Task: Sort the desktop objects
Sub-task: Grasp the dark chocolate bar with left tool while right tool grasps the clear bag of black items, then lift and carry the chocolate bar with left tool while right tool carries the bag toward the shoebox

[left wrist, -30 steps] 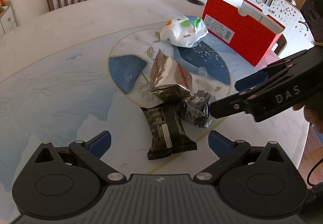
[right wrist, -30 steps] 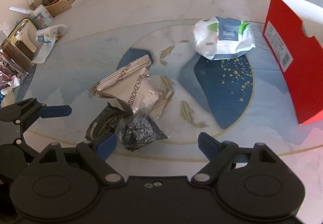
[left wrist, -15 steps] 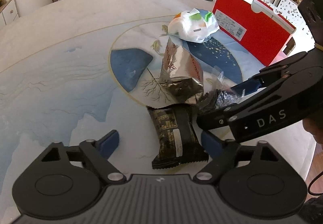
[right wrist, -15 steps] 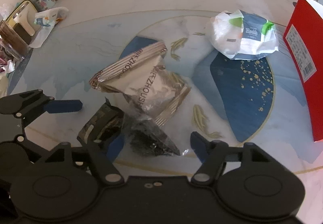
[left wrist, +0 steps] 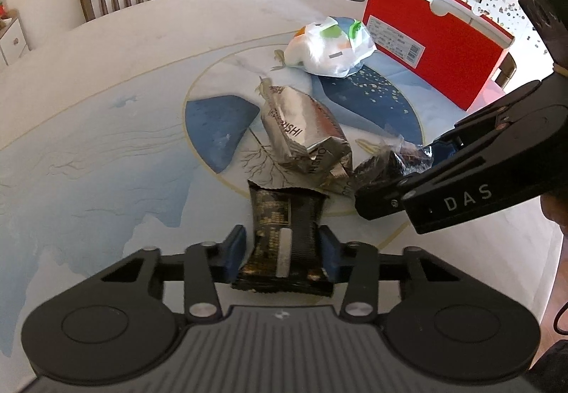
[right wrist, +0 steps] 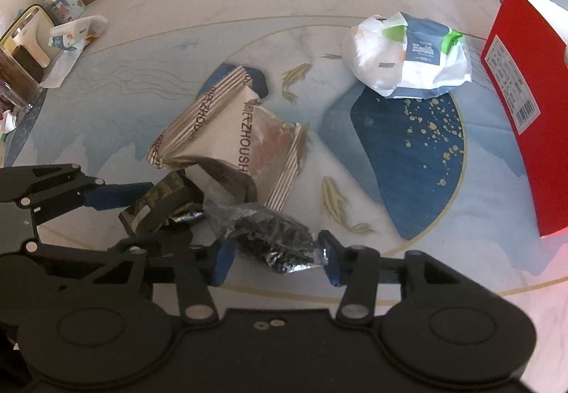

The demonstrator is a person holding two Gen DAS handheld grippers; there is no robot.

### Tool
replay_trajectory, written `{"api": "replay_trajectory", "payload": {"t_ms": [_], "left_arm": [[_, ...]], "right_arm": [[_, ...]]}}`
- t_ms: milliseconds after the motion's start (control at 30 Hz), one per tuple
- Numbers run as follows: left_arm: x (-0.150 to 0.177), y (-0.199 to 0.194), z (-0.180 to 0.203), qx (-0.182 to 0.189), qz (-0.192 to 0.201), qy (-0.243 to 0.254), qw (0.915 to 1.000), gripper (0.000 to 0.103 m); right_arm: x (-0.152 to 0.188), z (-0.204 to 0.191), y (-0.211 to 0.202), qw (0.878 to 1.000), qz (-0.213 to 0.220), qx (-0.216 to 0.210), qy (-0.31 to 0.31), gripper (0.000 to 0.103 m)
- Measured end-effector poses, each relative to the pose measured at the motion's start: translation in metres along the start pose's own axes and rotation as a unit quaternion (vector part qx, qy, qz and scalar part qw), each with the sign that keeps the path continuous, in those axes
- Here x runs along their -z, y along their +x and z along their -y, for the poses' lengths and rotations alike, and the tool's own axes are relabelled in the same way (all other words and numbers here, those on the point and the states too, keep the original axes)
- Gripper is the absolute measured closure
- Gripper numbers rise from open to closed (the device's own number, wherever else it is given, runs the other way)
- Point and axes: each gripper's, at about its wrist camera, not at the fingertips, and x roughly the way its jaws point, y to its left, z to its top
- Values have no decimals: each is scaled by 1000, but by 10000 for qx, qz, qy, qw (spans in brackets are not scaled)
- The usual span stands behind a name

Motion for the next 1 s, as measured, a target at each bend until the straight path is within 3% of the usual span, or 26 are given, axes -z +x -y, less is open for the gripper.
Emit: {"api": "replay_trajectory", "payload": {"t_ms": [600, 633, 1000], "left_arm": [[1, -20, -4, 100, -61, -360, 9993, 66], [0, -23, -4, 108, -52, -364, 9993, 70], [-4, -34, 4, 169, -31, -390, 9991, 74]], "right_arm": [[6, 8, -22, 9998, 135, -25, 116, 61], [6, 9, -24, 9998, 153, -28, 123, 61], [12, 19, -49, 9990, 382, -31, 222, 61]]}}
